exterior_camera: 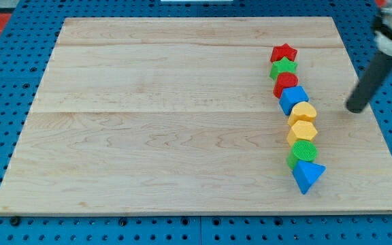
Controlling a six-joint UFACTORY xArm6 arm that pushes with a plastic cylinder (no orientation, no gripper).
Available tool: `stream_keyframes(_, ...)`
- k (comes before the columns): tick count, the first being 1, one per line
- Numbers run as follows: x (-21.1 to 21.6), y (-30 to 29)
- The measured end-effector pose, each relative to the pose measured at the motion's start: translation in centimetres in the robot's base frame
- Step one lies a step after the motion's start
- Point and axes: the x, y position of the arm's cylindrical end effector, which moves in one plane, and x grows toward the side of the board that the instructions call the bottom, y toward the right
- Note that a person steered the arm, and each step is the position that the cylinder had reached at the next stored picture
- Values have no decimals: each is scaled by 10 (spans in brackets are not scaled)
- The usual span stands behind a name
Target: Move the blue triangle into the blue cube
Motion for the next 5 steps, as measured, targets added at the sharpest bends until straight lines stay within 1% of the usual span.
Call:
stream_keyframes(1,-4,-70)
stream_keyframes(3,-6,-182)
stream_keyframes(4,-3,-195)
stream_keyframes(5,14,-210)
